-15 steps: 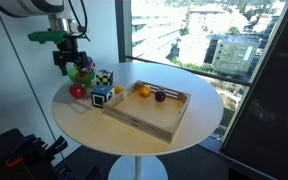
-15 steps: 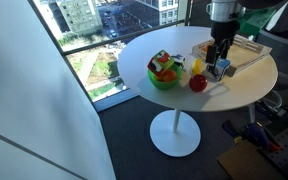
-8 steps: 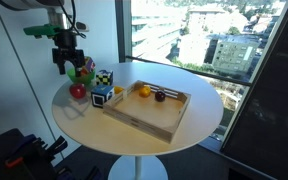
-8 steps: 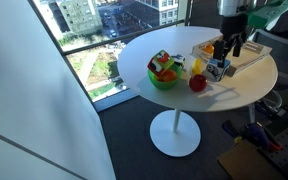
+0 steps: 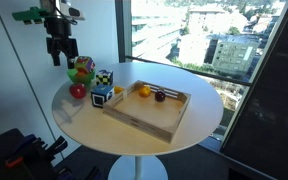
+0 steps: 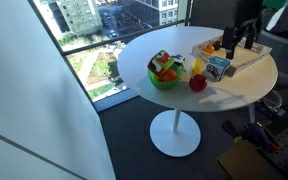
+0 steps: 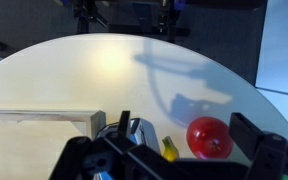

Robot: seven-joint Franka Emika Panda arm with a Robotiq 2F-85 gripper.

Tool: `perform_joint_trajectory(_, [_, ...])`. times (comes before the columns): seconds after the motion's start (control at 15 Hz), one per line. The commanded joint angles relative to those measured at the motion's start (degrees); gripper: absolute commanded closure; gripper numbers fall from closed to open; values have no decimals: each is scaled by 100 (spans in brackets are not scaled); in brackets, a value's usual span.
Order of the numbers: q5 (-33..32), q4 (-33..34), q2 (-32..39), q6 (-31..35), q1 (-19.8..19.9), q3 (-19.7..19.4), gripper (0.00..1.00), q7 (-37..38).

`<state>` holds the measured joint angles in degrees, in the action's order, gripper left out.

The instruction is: Put the red apple on the table

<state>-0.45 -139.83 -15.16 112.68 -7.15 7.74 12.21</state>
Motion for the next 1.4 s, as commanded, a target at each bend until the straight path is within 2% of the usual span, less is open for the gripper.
perform_joint_trajectory(0.0, [42, -108, -470, -194, 91, 0, 0, 163])
perform_joint_trajectory(0.67, [-94, -115, -1249, -310, 275, 50, 0, 408])
perform_joint_trajectory(1.33, [57, 24, -1720, -805, 226, -21, 0, 96])
